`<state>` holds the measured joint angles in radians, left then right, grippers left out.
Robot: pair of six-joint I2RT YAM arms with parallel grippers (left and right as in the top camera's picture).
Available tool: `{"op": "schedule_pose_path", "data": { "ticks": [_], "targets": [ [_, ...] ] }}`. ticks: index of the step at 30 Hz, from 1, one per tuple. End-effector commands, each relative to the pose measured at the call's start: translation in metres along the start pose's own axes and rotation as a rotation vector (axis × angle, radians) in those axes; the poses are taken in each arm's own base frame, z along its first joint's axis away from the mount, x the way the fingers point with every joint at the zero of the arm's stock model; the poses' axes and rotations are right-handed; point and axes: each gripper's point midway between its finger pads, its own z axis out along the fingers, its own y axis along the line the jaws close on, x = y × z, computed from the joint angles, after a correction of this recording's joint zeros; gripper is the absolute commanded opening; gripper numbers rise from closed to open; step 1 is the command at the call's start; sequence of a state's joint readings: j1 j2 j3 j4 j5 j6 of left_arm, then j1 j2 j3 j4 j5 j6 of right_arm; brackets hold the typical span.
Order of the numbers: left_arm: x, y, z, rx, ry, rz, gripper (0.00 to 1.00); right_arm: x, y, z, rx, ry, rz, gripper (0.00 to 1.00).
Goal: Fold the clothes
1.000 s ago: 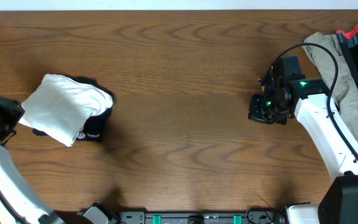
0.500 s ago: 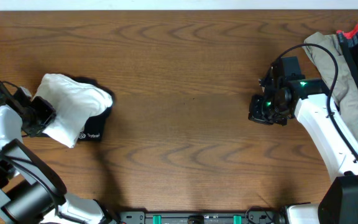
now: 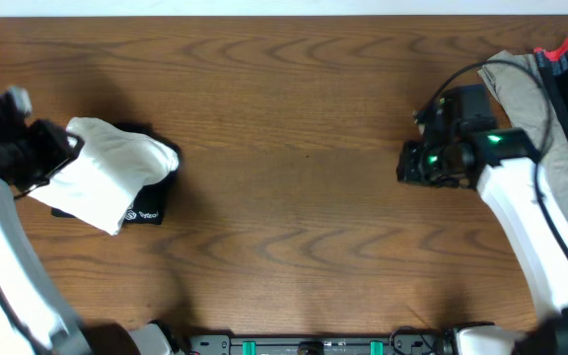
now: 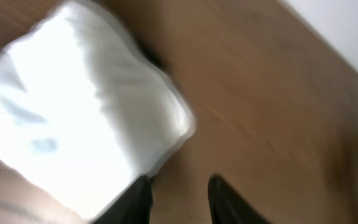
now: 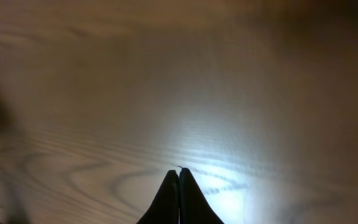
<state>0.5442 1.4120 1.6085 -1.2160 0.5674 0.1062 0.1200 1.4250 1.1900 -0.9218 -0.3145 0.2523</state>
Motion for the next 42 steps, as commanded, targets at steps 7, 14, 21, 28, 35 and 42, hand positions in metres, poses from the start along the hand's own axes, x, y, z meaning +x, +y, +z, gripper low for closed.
{"op": "schedule_pose_path", "data": {
  "ticks": [7, 14, 21, 28, 35, 42],
  "targets": [
    [0.08, -0.088, -0.088, -0.029, -0.041, 0.457, 0.49, -0.012, 0.059, -0.15, -0.124, -0.446, -0.35, 0.06],
    [0.144, -0.086, -0.134, -0.064, -0.116, 0.48, 0.55, 0.044, 0.053, -0.212, -0.044, -0.592, -0.432, 0.99],
    [0.19, -0.067, -0.145, -0.058, -0.191, 0.529, 0.98, 0.096, 0.036, -0.233, 0.018, -0.625, -0.416, 0.99],
    [0.204, -0.059, -0.137, -0.055, -0.189, 0.529, 0.98, 0.126, 0.027, -0.227, 0.024, -0.56, -0.399, 0.99],
    [0.204, -0.059, -0.137, -0.052, -0.187, 0.526, 0.98, 0.134, 0.023, -0.222, 0.03, -0.519, -0.388, 0.99],
    [0.204, -0.06, -0.137, -0.052, -0.187, 0.527, 0.98, 0.134, 0.023, -0.222, 0.03, -0.519, -0.388, 0.99]
  ]
}}
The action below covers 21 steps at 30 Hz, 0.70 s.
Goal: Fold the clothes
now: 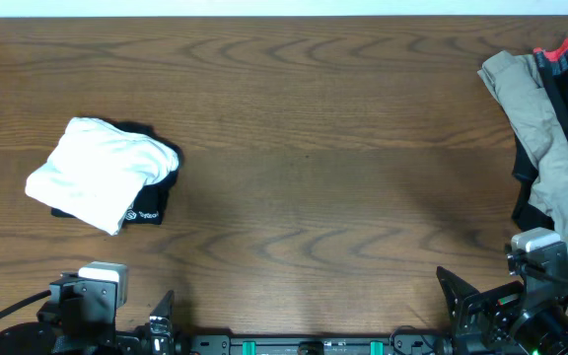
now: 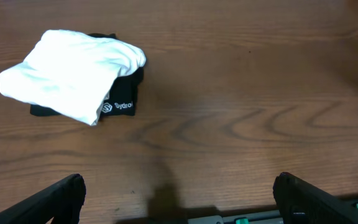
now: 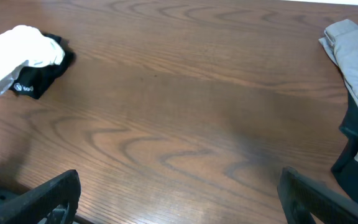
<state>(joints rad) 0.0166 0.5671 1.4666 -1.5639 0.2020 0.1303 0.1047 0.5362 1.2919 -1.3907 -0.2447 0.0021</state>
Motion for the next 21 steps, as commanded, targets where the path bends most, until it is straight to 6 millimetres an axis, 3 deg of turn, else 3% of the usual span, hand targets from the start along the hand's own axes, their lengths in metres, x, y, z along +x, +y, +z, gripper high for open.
{"op": "schedule_pose_path", "data": {
  "ticks": [1, 8, 15, 18, 21],
  "targets": [
    [0.0, 0.001, 0.0, -0.005, 0.002, -0.008, 0.98, 0.0, -0.002, -0.001, 0.014, -0.002, -0.015, 0.99],
    [0.0, 0.001, 0.0, -0.005, 0.002, -0.008, 0.98, 0.002, -0.003, 0.002, 0.017, 0.006, -0.011, 0.99],
    [0.0, 0.001, 0.0, -0.005, 0.002, -0.008, 0.98, -0.023, -0.034, 0.033, 0.139, -0.171, -0.02, 0.99],
    [0.0, 0.001, 0.0, -0.005, 0.002, -0.008, 0.98, -0.013, -0.043, 0.056, 0.145, -0.209, -0.027, 0.99],
    [0.0, 0.001, 0.0, -0.005, 0.002, -0.008, 0.98, 0.015, -0.051, 0.085, 0.145, -0.201, -0.024, 0.99]
  ]
}}
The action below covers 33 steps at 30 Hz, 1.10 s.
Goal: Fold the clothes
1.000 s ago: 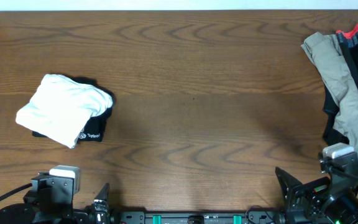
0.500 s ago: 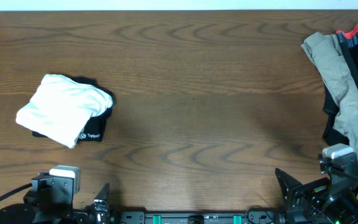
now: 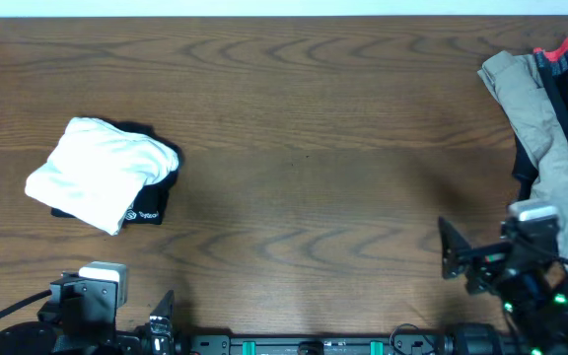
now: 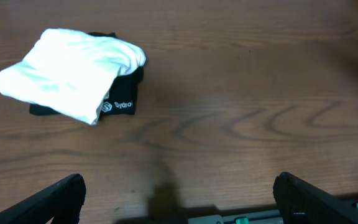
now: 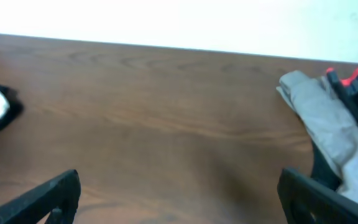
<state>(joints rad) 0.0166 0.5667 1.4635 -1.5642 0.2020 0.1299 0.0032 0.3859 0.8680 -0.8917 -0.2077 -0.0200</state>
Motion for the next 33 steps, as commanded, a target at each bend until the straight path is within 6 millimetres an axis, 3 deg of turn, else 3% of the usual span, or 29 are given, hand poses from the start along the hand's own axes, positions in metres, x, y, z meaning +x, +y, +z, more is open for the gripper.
{"op": "schedule_pose_path", "data": {
  "ticks": [1, 8, 13, 17, 33],
  "targets": [
    [0.0, 0.001, 0.0, -0.005, -0.001, -0.007, 0.98, 0.041, -0.007, 0.02, 0.017, 0.037, -0.003, 0.99],
    [0.0, 0.001, 0.0, -0.005, -0.001, -0.007, 0.98, 0.111, -0.017, 0.057, 0.033, 0.069, 0.014, 0.99],
    [0.0, 0.001, 0.0, -0.005, -0.001, -0.007, 0.98, 0.142, -0.015, 0.074, -0.006, 0.058, 0.028, 0.99],
    [0.0, 0.001, 0.0, -0.005, -0.001, -0.007, 0.98, 0.15, -0.015, 0.088, -0.026, 0.013, 0.02, 0.99],
    [0.0, 0.001, 0.0, -0.005, -0.001, -0.007, 0.98, 0.147, -0.016, 0.088, -0.018, 0.001, 0.016, 0.99]
  ]
}}
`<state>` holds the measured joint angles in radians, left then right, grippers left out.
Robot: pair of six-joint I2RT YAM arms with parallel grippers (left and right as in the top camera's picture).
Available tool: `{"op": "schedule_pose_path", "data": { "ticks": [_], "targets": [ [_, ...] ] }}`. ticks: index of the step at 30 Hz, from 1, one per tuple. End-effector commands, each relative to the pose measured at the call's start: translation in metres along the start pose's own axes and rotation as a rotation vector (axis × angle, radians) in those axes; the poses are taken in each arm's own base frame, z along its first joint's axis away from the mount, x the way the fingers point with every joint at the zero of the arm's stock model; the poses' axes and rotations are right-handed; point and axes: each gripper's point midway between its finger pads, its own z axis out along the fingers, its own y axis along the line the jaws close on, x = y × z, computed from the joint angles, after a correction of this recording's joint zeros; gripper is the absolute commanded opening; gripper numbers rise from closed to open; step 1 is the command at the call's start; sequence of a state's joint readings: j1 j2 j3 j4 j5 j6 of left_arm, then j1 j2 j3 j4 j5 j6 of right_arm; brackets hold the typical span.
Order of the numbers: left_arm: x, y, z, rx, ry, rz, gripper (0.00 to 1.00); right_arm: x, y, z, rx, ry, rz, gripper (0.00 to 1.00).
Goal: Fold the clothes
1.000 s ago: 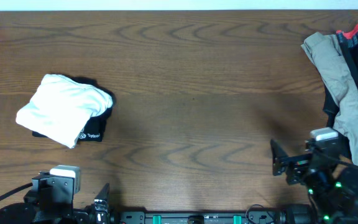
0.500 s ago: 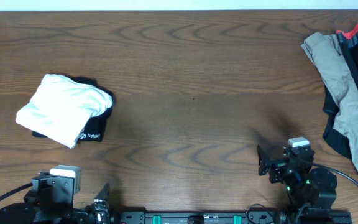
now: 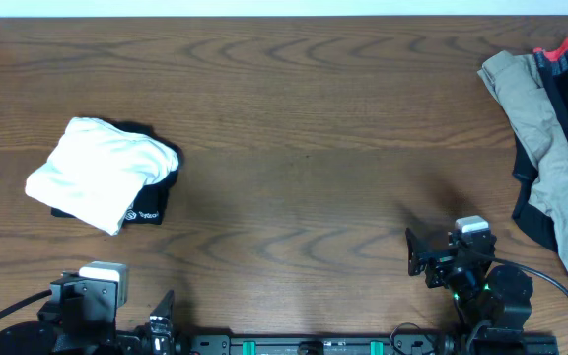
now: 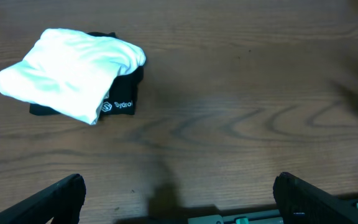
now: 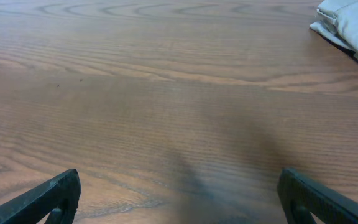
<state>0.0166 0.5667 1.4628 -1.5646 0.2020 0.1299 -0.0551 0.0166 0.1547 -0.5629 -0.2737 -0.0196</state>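
Observation:
A folded white garment (image 3: 97,182) lies on a folded black one (image 3: 156,202) at the table's left; the left wrist view shows the stack (image 4: 73,81) too. An unfolded heap of grey, black and red clothes (image 3: 545,128) sits at the right edge, its grey corner (image 5: 353,22) in the right wrist view. My left gripper (image 4: 179,202) rests open at the front left edge, holding nothing. My right gripper (image 5: 179,202) is open and empty low over the front right of the table, its arm (image 3: 466,266) short of the heap.
The brown wooden table (image 3: 304,148) lies bare between the stack and the heap. The arms' base rail (image 3: 314,345) runs along the front edge. A pale wall borders the table's far side.
My right arm has shifted a little left along the front edge, and its camera now looks down at the table instead of across to the wall. The left arm and clothes are unchanged.
My left gripper was at the white garment on the left while my right, shut, hovered near the heap. Then both arms were back at the front edge with grippers open. The right arm then stood further forward, and is now slightly further left.

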Motion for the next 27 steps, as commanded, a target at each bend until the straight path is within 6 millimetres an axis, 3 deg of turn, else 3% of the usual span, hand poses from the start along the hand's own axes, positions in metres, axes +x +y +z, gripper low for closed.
{"op": "schedule_pose_path", "data": {
  "ticks": [1, 18, 21, 27],
  "targets": [
    [0.0, 0.001, 0.0, -0.005, -0.002, -0.007, 0.98, 0.0, 0.0, 0.0, -0.005, -0.008, -0.011, 0.99],
    [0.0, 0.003, 0.0, -0.014, -0.001, 0.004, 0.98, 0.0, 0.0, 0.0, -0.005, -0.008, -0.011, 0.99],
    [-0.015, 0.013, 0.004, -0.075, -0.052, 0.057, 0.98, -0.001, 0.001, 0.0, -0.005, -0.009, -0.012, 0.99],
    [-0.05, 0.019, 0.044, -0.07, -0.239, 0.047, 0.98, 0.0, 0.0, 0.0, -0.005, -0.008, -0.011, 0.99]
  ]
}}
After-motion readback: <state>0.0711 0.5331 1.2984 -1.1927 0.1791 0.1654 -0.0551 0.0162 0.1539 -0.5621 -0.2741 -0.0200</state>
